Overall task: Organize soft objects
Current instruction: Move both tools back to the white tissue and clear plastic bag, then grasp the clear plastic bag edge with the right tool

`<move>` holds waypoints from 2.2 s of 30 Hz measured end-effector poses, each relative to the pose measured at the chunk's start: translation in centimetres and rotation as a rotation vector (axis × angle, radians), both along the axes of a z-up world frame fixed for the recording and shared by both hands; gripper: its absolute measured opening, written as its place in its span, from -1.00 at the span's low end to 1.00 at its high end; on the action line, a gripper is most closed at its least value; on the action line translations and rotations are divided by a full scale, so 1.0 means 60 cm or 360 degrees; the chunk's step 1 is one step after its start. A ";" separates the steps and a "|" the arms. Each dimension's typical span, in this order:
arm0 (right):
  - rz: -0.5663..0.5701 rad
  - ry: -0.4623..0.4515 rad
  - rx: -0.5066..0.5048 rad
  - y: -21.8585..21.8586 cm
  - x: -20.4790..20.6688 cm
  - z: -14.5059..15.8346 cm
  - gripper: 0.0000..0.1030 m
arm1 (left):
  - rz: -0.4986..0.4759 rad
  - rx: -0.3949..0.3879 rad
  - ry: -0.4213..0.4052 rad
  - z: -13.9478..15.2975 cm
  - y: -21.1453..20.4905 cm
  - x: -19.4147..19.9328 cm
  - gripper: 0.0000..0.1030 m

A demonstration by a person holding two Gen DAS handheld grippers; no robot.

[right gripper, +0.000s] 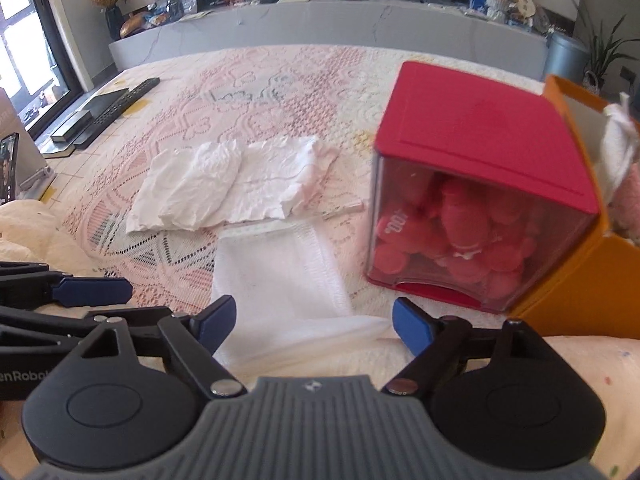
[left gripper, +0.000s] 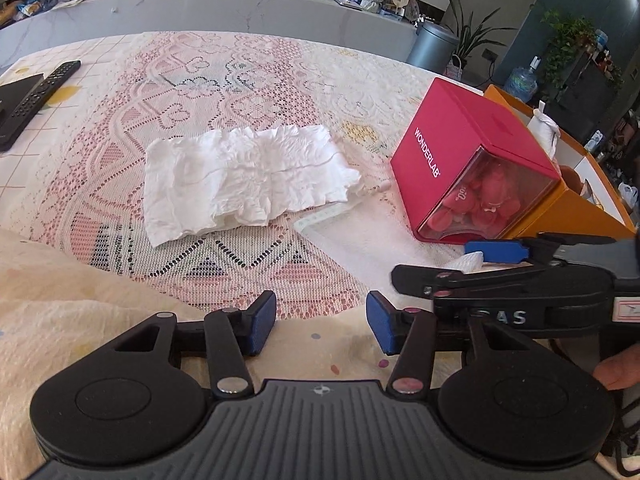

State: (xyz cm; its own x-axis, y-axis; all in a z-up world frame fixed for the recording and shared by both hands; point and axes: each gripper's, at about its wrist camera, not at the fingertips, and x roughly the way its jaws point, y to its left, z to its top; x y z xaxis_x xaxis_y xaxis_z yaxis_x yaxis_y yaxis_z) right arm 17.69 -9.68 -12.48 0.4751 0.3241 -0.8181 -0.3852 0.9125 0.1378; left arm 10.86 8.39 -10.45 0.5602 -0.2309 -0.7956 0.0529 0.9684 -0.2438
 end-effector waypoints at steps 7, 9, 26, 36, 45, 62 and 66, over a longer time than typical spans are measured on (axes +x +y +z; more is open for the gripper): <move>0.0083 0.0072 0.0008 0.028 0.032 -0.026 0.73 | 0.0108 -0.0019 0.0023 -0.002 0.012 0.006 -0.12; 0.0097 0.0083 0.0008 0.035 0.036 -0.034 0.73 | 0.0143 -0.0031 0.0025 -0.004 0.017 0.007 -0.18; 0.0285 -0.0065 -0.0114 0.070 0.007 -0.042 -0.97 | 0.0155 -0.0006 0.0019 -0.003 0.013 0.006 -0.19; 0.0282 -0.0287 -0.0053 0.062 -0.002 0.041 -0.99 | 0.0210 -0.0140 -0.0005 0.020 0.038 0.012 -0.19; 0.0231 -0.0445 -0.0146 0.095 0.059 0.058 -0.99 | 0.0398 -0.0113 0.0012 0.034 0.098 0.115 0.22; 0.0244 -0.0393 -0.0235 0.136 0.109 -0.015 -0.98 | 0.0496 0.0011 0.0074 -0.050 0.103 0.183 -0.49; 0.0246 -0.0407 -0.0228 0.133 0.107 -0.012 -0.98 | 0.0481 -0.0024 0.0039 -0.047 0.103 0.180 -0.83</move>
State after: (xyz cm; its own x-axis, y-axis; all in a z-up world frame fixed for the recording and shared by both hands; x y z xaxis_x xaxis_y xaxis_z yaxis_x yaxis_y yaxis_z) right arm 24.09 -1.70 -13.19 0.6251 0.2984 -0.7213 -0.5260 0.8438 -0.1067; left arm 21.68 14.57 -13.25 0.5859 -0.0684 -0.8075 -0.2433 0.9356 -0.2558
